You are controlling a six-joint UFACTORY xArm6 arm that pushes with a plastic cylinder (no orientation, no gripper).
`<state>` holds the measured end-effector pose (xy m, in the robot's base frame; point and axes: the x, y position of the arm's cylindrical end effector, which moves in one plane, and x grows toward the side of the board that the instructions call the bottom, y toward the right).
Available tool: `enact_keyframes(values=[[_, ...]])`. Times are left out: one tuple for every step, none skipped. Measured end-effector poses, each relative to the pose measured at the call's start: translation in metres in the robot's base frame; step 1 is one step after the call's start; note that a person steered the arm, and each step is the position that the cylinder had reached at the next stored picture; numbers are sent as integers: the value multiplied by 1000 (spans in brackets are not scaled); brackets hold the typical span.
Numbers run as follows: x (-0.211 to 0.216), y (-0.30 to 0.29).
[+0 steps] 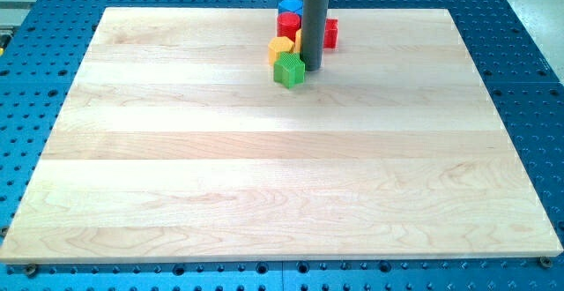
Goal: Push the red star into the yellow heart
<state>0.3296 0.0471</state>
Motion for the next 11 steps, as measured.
enact_keyframes(values=[[0, 0], [0, 0], [15, 48], [-21, 139], [-77, 154], [-106, 127], [-75, 76], [-34, 44], [-36, 22], [-36, 46], [-61, 61]])
